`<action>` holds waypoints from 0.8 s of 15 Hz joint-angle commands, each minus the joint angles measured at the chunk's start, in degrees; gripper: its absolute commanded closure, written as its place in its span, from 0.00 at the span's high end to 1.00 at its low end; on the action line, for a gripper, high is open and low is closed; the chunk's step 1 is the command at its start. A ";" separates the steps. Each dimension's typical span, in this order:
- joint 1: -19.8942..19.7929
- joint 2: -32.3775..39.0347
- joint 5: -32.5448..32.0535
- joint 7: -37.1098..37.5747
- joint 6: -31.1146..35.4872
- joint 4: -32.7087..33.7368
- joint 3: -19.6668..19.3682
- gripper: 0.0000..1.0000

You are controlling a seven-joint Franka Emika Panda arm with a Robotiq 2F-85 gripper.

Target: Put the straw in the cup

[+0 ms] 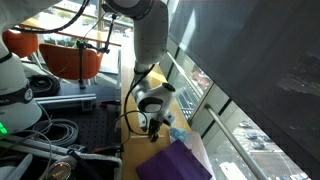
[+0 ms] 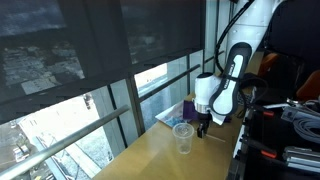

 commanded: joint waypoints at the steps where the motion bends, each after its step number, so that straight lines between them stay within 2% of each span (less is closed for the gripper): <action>1: 2.88 1.76 1.37 -0.27 0.14 1.23 -0.77 0.00; 4: 6.55 1.38 0.84 0.99 -0.20 0.49 -2.95 0.00; 6: 11.13 -0.89 0.43 3.18 -1.71 -1.82 -6.13 0.00; 8: 16.76 -4.08 -0.25 5.87 -3.69 -4.95 -9.66 0.00; 10: 24.17 -8.54 -1.52 10.05 -6.71 -9.00 -14.27 0.00; 12: 31.40 -13.12 -4.01 14.61 -12.73 -11.18 -18.52 0.00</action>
